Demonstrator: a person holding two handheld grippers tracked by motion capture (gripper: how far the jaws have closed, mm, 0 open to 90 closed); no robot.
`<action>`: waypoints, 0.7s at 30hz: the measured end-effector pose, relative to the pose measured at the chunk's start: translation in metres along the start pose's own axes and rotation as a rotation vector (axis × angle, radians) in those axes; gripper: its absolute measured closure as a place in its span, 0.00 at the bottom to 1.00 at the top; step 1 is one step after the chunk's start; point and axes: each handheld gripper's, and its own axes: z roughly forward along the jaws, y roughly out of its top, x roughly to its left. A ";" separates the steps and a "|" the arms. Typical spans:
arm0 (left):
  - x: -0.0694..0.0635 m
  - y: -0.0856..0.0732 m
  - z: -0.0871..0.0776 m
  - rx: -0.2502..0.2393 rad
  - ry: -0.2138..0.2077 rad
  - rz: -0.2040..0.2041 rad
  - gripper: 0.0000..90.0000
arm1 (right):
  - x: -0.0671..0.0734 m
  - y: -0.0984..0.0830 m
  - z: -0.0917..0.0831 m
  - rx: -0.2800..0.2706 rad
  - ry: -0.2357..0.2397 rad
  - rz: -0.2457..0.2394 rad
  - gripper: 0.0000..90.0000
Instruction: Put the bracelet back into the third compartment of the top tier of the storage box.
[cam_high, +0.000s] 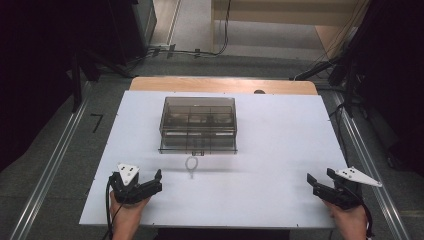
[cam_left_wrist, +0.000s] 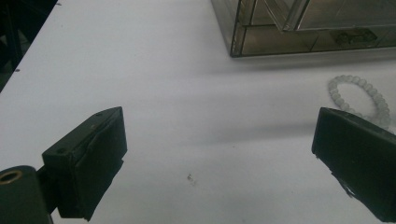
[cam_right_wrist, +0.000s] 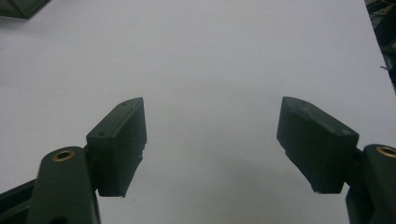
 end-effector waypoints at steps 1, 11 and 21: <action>-0.001 0.000 0.000 0.000 0.000 0.000 0.04 | 0.000 0.000 0.000 0.000 0.000 -0.001 0.25; -0.004 0.000 0.001 -0.001 -0.005 0.005 0.04 | 0.001 0.000 0.000 -0.006 -0.002 -0.003 0.25; -0.011 0.001 0.002 0.002 -0.018 0.019 0.04 | 0.001 0.000 0.000 -0.001 -0.002 -0.004 0.25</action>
